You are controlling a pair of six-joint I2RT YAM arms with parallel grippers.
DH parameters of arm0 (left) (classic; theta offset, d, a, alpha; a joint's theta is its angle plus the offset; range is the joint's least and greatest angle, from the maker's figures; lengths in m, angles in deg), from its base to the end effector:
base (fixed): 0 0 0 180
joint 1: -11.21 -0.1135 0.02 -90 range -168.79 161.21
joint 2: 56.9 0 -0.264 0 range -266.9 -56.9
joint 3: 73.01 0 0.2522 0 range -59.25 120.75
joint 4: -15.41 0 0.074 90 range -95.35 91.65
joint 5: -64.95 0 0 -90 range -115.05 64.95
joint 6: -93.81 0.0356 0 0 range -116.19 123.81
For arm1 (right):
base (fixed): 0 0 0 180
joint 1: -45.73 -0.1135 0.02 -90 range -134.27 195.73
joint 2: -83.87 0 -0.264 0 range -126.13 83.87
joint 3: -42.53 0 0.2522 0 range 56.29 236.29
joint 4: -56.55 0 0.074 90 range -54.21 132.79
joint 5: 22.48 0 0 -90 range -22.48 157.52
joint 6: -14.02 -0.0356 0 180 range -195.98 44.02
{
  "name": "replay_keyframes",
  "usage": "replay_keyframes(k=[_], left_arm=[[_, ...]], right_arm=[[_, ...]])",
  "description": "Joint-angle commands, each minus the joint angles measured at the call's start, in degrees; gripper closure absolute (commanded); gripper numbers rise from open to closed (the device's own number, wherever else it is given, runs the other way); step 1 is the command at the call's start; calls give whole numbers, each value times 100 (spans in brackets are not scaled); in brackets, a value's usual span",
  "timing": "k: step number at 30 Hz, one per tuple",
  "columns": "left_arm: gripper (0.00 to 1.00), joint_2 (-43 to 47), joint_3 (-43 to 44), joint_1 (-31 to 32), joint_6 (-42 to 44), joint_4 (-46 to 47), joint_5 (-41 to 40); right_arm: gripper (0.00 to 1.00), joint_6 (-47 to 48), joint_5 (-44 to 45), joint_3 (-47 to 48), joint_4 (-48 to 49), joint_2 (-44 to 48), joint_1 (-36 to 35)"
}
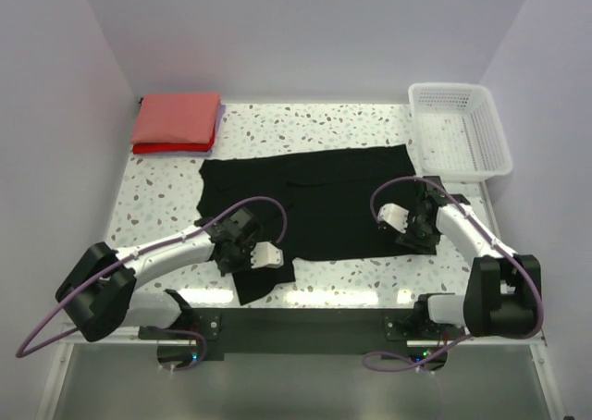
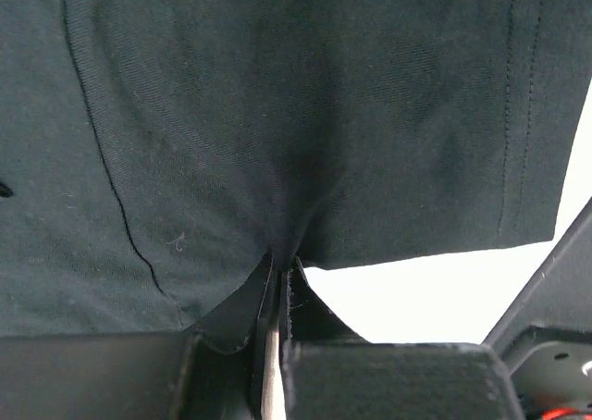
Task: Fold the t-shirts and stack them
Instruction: Fold the tshirt
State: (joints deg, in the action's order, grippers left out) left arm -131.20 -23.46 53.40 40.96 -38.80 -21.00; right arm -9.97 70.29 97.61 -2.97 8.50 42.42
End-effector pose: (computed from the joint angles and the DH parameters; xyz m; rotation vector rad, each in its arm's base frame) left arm 0.1454 -0.1352 0.1546 1.8909 2.2643 -0.1167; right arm 0.2090 0.0104 0.1737 -1.7054 2.4780 -0.2017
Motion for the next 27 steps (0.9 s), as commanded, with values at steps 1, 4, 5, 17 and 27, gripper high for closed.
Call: replay_keyframes(k=[1, 4, 5, 17, 27], left_arm=[[100, 117, -90, -9, 231, -578, 34], [100, 109, 15, -79, 276, -754, 78], [100, 118, 50, -202, 337, -850, 130], [100, 47, 209, -695, 539, -939, 298], [100, -5, 209, -730, 574, -956, 333]], right_arm=[[53, 455, -268, 245, -574, 216, 208], [56, 526, -452, 271, -732, 181, 234], [57, 535, -496, 271, -759, 164, 234], [69, 719, -882, 289, -1127, 22, 234], [68, 746, -927, -36, -1181, 102, 226]])
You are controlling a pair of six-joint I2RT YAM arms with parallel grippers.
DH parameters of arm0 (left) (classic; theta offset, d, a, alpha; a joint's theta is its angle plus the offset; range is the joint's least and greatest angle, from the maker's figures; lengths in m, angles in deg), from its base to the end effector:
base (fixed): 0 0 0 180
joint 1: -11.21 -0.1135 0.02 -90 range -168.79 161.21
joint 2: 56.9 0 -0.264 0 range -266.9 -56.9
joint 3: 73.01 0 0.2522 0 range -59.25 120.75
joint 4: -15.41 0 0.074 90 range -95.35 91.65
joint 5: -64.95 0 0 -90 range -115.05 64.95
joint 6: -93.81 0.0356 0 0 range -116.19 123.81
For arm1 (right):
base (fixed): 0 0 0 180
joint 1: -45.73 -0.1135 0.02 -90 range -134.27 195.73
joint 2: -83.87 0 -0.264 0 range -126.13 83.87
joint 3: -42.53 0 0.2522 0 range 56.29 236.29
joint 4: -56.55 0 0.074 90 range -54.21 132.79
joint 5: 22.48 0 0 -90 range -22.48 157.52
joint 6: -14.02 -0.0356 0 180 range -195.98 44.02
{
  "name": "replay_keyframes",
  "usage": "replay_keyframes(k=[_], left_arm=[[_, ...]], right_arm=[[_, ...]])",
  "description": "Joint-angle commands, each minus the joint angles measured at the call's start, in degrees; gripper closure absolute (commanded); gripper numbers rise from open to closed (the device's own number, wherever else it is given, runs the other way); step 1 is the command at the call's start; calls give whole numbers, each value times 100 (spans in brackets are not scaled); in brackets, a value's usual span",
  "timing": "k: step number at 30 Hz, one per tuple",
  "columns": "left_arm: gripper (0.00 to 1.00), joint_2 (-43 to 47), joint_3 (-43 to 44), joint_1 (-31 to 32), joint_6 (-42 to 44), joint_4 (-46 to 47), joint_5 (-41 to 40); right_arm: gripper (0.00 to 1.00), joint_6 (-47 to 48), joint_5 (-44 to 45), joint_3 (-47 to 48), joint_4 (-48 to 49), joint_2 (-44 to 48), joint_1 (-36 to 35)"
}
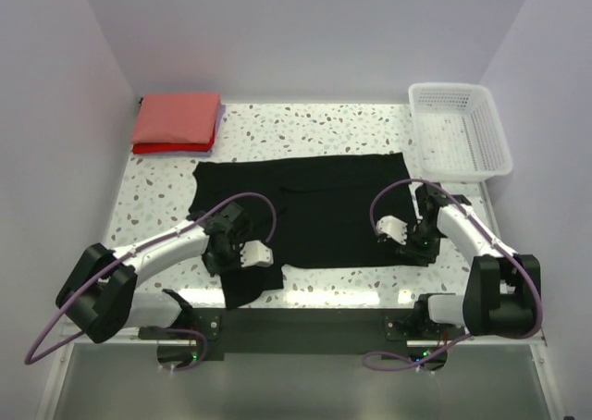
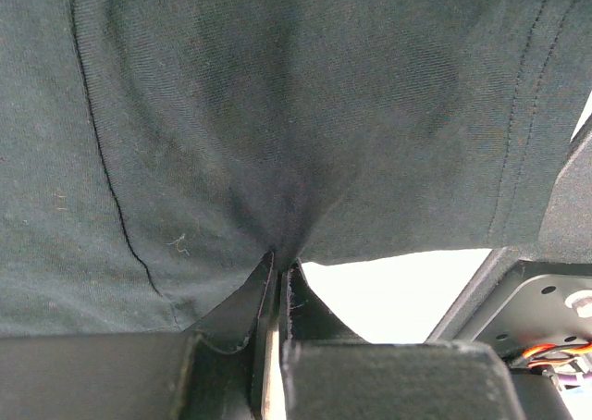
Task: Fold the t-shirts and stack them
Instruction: Fold the tshirt
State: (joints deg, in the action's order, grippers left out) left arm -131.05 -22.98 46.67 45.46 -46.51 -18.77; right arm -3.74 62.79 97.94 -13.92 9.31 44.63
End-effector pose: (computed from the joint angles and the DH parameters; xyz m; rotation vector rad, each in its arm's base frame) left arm 0.1489 -0.1109 0.1553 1.9133 2.3913 -0.1620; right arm 0.1886 0.0066 0.1758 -1.8437 2.4755 0.0977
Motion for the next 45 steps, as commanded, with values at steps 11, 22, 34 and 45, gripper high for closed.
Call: replay_keyframes(k=[11, 22, 34, 45], left_arm=[[100, 58, 73, -136, 116, -185, 180], [100, 287, 845, -654, 264, -816, 505], [100, 910, 1392, -1006, 678, -2021, 690], [100, 1562, 1584, -1050, 774, -2646, 787]], right_arm=[[63, -149, -28, -543, 722, -277, -109], [100, -431, -159, -53, 434, 213, -180], [100, -106, -318, 318, -982, 1321, -127], [100, -44, -397, 580, -1563, 1762, -65]])
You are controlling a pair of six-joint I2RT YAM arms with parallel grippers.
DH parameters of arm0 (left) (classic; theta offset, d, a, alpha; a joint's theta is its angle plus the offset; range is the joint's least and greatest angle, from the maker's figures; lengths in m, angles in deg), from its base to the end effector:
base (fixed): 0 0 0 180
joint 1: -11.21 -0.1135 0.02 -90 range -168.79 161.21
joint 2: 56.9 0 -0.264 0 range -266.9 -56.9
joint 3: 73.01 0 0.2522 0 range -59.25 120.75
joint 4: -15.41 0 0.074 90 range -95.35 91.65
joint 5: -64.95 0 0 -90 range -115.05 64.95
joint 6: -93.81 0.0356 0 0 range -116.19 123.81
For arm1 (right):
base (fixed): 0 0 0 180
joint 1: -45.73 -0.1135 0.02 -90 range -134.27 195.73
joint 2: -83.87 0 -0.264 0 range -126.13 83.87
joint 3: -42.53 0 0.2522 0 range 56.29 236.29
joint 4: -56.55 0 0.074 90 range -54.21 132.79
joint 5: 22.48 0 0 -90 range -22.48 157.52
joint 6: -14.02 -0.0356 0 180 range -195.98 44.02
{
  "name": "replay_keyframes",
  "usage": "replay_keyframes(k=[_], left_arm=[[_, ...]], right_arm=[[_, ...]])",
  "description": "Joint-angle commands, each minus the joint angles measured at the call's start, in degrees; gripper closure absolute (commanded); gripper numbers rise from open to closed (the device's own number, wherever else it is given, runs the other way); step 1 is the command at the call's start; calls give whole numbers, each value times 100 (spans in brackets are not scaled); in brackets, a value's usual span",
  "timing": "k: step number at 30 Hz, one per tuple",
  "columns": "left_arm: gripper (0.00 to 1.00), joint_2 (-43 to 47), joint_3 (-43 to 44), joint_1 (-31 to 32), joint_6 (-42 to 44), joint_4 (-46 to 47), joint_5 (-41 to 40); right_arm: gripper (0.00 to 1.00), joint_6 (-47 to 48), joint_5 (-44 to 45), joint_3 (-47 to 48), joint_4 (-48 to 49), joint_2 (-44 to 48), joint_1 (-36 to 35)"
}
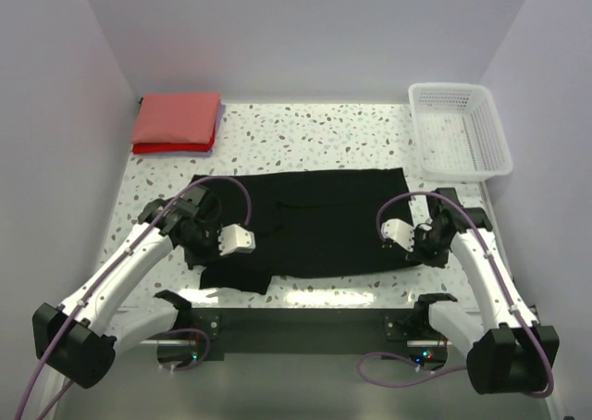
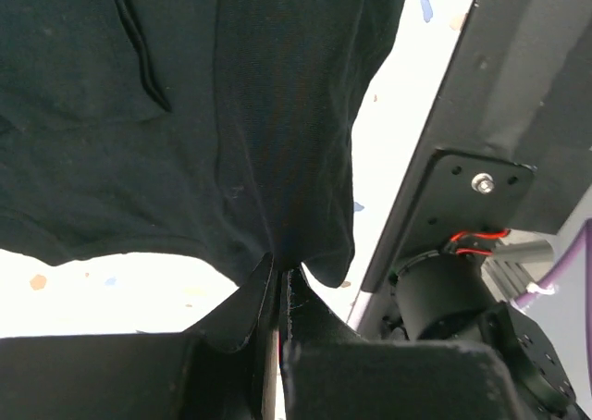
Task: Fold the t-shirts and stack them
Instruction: Fold the tshirt
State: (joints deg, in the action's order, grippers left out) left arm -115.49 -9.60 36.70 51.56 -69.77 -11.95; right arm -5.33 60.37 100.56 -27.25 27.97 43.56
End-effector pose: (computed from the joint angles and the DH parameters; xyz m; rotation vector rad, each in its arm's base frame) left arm 0.1337 -0.0727 0.2529 1.7644 2.3266 -0.2814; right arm 0.1396 0.0097 0.2333 -1.7626 2.3672 0.0315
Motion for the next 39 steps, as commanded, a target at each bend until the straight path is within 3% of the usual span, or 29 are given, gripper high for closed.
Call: replay_keyframes(k=[1, 11, 28, 39], left_arm=[[100, -108, 308, -141, 200, -259, 53], [100, -2067, 2153, -1600, 991, -39, 482], [100, -4758, 4341, -1864, 1070, 269, 254], [100, -5338, 4555, -1952, 1158, 339, 131]], right_arm=[[100, 89, -163, 415, -221, -366, 42], [100, -51, -181, 1962, 139, -2344, 77], [100, -148, 250, 3518, 649, -4507, 86], [100, -315, 408, 3975, 887, -5282, 42]])
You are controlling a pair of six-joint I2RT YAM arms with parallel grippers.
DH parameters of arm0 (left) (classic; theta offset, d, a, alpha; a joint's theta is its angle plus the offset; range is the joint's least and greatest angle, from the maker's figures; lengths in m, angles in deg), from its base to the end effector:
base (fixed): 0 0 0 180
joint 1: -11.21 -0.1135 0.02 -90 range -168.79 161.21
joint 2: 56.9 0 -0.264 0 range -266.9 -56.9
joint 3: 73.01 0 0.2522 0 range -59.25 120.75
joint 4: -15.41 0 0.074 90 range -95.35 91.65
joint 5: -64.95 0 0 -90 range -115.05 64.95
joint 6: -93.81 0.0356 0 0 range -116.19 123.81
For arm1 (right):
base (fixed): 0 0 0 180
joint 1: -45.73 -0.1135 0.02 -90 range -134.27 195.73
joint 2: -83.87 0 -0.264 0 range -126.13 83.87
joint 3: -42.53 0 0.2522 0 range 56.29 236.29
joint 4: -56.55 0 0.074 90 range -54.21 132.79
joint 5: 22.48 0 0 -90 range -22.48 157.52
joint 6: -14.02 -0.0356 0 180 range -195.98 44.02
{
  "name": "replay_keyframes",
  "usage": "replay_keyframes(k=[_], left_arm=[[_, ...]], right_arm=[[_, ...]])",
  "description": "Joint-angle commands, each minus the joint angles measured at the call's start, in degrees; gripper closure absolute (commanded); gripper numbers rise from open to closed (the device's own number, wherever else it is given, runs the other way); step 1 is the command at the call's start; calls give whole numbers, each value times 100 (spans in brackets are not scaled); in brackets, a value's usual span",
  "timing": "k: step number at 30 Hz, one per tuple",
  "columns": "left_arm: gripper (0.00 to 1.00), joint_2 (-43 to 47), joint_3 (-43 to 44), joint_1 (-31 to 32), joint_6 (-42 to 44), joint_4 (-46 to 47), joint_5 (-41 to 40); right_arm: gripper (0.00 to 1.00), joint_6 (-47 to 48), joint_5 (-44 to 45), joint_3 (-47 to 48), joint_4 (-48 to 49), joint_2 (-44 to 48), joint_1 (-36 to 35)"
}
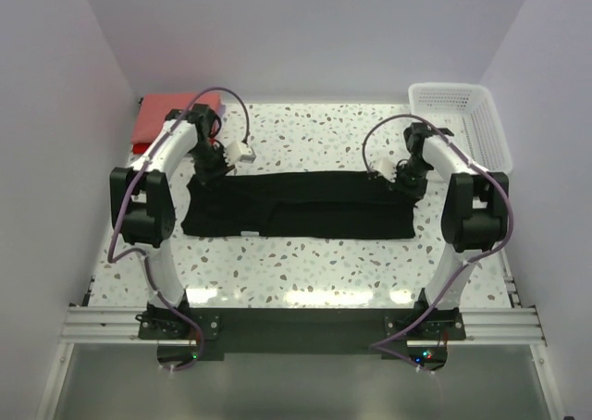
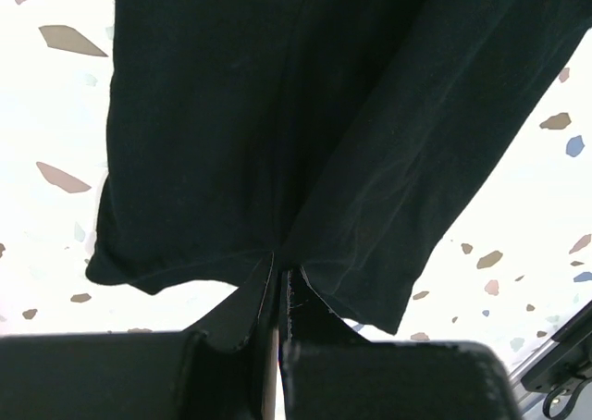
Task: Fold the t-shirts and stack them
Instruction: Fold the tshirt
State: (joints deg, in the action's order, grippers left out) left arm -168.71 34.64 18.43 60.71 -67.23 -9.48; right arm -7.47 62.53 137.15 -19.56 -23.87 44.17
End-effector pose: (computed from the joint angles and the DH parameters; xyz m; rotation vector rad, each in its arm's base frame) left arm 0.3715 -0.0567 0.2322 1.5801 2.5016 -0.3324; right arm 0.3473 0.0126 0.1982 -1.7693 2.5220 0.1006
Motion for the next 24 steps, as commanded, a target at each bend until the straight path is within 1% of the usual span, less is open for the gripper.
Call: replay_keyframes(k=[1, 6, 13, 14, 15, 17, 18, 20, 21, 22, 24], left_arm=[[100, -8, 78, -133, 260, 94, -125], [100, 10, -160, -177, 216, 244, -151], [100, -148, -125, -204, 32, 419, -186], [100, -166, -90, -204, -12, 437, -160], [94, -218, -29, -204, -100, 428, -151], [85, -219, 50, -256, -206, 402, -64], [74, -201, 147, -291, -319, 393, -20], [66, -157, 252, -405, -495, 323, 94], [61, -105, 323, -563, -653, 271, 260], [59, -78, 323, -651, -715, 227, 349], [55, 36, 227, -976, -943, 138, 569]], right_arm=[[100, -110, 192, 342, 100, -132, -37], [100, -145, 192, 430, 135, -238, -107], [100, -250, 271, 597, 214, -414, -204], [95, -355, 288, 624, 223, -440, -204], [87, -408, 323, 650, 223, -458, -213], [66, -609, 359, 738, 171, -484, -195], [44, -672, 385, 756, 144, -467, -187], [33, -917, 394, 834, 83, -301, -152], [30, -1014, 350, 896, 21, -239, -117], [29, -1128, 246, 975, -188, -169, -107], [29, -1532, 61, 1177, -461, -63, -55]])
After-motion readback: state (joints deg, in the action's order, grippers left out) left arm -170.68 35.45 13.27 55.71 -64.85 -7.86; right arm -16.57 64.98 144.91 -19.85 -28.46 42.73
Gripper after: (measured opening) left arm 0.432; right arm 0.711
